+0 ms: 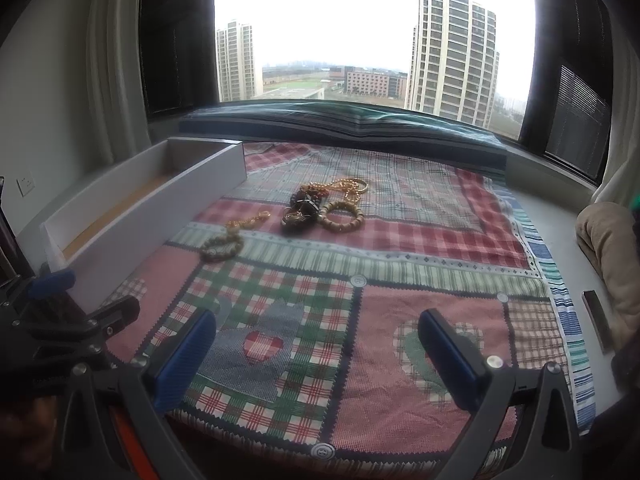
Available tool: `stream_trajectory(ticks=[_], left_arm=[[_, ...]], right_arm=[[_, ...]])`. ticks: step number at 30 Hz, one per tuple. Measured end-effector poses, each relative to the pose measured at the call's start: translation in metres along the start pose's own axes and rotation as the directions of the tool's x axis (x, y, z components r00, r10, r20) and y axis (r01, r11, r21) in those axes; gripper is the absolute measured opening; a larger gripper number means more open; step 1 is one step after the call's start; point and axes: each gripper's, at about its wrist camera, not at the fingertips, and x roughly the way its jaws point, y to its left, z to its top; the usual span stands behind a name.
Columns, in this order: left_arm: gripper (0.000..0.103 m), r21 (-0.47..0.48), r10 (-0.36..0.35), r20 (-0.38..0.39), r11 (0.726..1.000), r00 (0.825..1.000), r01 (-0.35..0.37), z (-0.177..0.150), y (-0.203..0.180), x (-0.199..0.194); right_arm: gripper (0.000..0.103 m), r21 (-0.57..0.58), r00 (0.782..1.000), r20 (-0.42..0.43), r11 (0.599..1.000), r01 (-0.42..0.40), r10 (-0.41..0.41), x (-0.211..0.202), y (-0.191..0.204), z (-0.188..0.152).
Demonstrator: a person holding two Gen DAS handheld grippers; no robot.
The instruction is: Organize jewelry
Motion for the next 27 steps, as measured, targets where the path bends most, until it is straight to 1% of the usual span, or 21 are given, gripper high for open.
stream_trajectory(ticks=[7,21,27], left_arm=[[0.103,0.002,0.003,-0.026,1.0,1.0,-0.003,0.001,-0.004,0.008],[0.103,0.016,0.045,-0.027,0.999,0.999,-0.045,0.007,-0.004,0.021],[0.103,0.016,0.055,-0.032,0.998,0.998,-0.055,0.008,-0.003,0.026]], right_arm=[[0.103,0.002,1.0,0.0,1.0,-0.006,0.006,0.002,0.001,0.0],[0.103,0.016,1.0,-0.004,1.0,0.009,-0.009,0.019,-0.011,0.007],[0.103,0.002,1.0,-0.019,1.0,0.013,-0.013,0.025,-0.01,0.005]])
